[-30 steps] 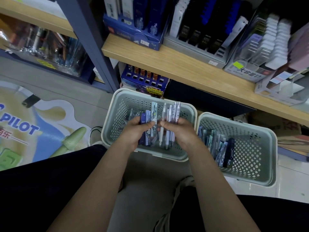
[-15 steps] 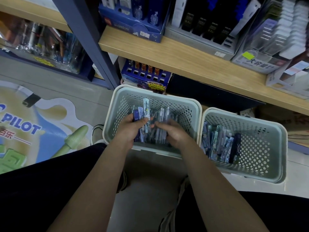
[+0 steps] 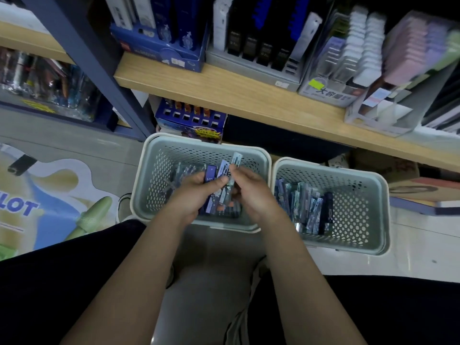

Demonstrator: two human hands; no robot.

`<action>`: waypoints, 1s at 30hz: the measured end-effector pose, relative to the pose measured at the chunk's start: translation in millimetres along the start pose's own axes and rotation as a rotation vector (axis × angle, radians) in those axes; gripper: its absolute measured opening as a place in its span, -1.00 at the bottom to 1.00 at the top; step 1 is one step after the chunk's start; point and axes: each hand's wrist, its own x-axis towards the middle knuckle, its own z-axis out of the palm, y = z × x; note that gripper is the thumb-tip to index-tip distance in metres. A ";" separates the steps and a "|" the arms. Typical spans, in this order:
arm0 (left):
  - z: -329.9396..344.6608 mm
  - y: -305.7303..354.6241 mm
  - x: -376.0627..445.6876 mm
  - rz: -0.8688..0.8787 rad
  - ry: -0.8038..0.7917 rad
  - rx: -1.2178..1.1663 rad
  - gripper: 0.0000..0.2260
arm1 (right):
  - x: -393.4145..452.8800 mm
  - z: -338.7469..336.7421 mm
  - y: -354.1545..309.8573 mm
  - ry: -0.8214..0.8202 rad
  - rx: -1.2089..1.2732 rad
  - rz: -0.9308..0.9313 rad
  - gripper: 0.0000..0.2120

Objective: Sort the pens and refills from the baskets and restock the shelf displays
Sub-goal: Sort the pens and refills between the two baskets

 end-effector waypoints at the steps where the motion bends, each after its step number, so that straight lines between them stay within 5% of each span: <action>1: 5.9 2.7 -1.0 0.002 -0.017 0.011 -0.83 | -6.1 -4.3 -5.0 0.018 0.019 -0.002 -0.78; 7: 46.2 12.2 -9.5 0.017 -0.045 0.056 -0.84 | -32.2 -28.0 -17.3 0.154 0.115 -0.019 -0.75; 15: 107.2 14.9 -14.1 0.024 -0.006 0.426 -0.68 | -62.0 -62.4 -8.4 0.150 0.300 -0.023 -0.67; 20: 132.8 15.6 -19.1 0.024 0.030 0.420 -0.85 | -67.9 -95.2 -7.3 0.245 0.387 -0.083 -0.80; 30: 153.1 -3.1 -4.0 0.140 0.217 0.493 -0.87 | -62.2 -119.0 1.2 0.353 0.197 -0.088 -0.82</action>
